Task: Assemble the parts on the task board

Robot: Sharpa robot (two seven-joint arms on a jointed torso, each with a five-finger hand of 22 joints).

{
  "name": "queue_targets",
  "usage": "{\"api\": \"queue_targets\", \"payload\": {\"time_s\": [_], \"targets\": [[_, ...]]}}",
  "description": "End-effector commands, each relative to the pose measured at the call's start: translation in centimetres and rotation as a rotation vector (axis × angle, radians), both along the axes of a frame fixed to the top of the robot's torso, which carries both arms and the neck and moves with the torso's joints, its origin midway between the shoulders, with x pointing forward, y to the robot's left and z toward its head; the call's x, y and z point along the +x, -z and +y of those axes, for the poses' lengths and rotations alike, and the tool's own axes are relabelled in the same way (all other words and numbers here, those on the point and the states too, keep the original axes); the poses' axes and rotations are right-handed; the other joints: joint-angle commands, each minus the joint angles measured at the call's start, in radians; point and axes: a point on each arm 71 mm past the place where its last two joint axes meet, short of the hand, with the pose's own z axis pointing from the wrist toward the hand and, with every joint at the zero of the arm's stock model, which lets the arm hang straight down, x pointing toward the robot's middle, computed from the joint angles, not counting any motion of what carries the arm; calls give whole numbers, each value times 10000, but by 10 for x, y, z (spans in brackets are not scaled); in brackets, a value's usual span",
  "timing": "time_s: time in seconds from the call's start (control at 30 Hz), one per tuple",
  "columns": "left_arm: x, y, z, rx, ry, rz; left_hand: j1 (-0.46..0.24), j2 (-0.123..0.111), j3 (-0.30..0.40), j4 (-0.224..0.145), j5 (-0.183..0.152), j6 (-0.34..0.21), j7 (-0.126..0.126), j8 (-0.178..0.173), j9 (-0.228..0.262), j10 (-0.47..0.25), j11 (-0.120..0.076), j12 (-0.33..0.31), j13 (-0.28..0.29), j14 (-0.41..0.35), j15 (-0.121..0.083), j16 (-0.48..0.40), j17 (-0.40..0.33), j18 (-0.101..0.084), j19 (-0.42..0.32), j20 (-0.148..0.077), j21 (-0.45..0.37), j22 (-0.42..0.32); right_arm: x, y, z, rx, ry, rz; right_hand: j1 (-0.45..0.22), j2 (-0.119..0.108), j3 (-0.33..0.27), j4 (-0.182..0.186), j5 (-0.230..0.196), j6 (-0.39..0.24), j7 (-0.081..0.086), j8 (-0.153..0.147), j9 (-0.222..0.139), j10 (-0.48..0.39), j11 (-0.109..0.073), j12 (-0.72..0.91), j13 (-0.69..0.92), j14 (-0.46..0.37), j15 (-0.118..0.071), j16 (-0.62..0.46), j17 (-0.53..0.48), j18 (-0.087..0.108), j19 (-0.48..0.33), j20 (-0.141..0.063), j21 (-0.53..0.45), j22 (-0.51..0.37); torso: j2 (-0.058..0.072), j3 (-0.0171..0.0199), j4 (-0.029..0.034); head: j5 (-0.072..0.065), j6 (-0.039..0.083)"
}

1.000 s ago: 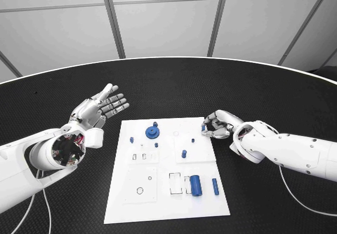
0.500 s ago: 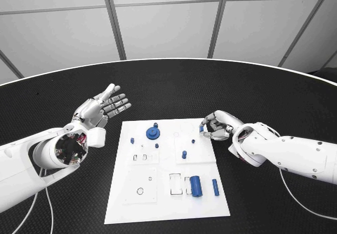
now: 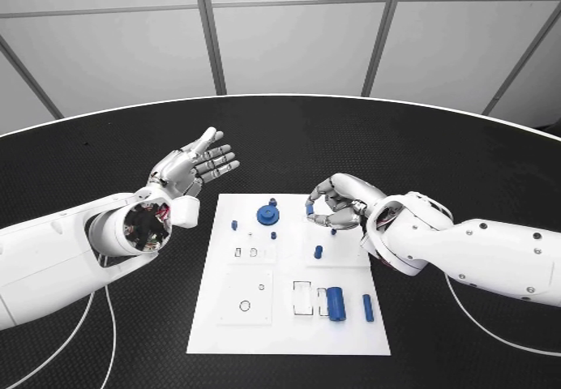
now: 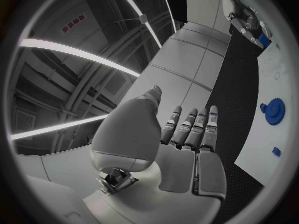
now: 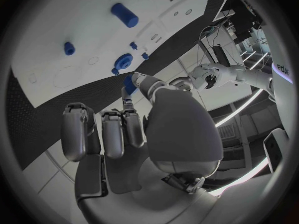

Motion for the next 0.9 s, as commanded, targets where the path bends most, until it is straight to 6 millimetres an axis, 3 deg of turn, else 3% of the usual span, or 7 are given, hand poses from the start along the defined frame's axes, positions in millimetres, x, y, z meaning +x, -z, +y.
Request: {"api": "queue_targets", "payload": {"time_s": [0.03,0.07,0.27,0.47,0.73,0.9], "targets": [[1,0,-1,3,17,9,-14,116,60,-5,53,21,1340,28,8,-12,-12,1,1,-30,-2,-58,-9,-24,-89,-7,-39,-14,1,1,29,-215,-553,-39,-53,139,78,-18,-32,26,-23,87,141,506,-75,4,1903,959,-61,31,2325,-123,187,-83,41,1255,-70,-66,31,337,-94],[1,1,-2,6,16,13,-14,116,60,-5,53,21,1340,28,8,-12,-12,1,1,-30,-2,-58,-9,-24,-89,-7,-39,-14,1,1,34,-262,-647,-21,-59,150,89,-22,-34,18,-21,88,143,507,-74,5,1905,957,-60,28,2315,-121,183,-83,35,1249,-57,-54,19,395,-96],[4,1,-3,27,12,33,-18,119,62,-1,54,17,1341,26,7,-11,-10,-1,1,-54,0,-68,-14,-24,-93,-7,-41,-16,2,5,67,-634,-1231,-105,-72,190,139,-54,-26,-21,-12,92,155,496,-68,-9,1893,957,-54,28,2317,-114,166,-81,8,1225,-57,-68,60,664,-193],[5,2,-4,32,18,36,-18,119,62,-1,54,17,1341,26,7,-11,-10,-1,1,-54,0,-68,-14,-24,-93,-7,-41,-16,1,13,87,-946,-1534,111,-87,194,145,-58,-24,-34,-7,93,157,490,-63,-17,1885,956,-52,27,2312,-109,157,-80,-7,1211,-39,-50,36,886,-261],[5,2,-6,29,55,46,-18,119,62,-1,54,17,1341,26,7,-11,-10,-1,1,-54,0,-68,-14,-24,-93,-7,-41,-16,-3,29,101,-1448,-1759,312,-130,183,157,-85,-34,-78,8,93,167,475,-50,-32,1870,951,-42,19,2288,-105,145,-75,-25,1196,-23,-43,24,1005,-321],[5,2,-8,18,96,51,-18,119,62,-1,54,17,1341,26,7,-11,-10,-1,1,-54,0,-68,-14,-24,-93,-7,-41,-16,-6,37,105,-1560,-1821,489,-138,193,168,-93,-26,-81,9,99,172,475,-48,-32,1871,952,-39,20,2293,-104,142,-73,-30,1192,-22,-43,54,1007,-368]]}}
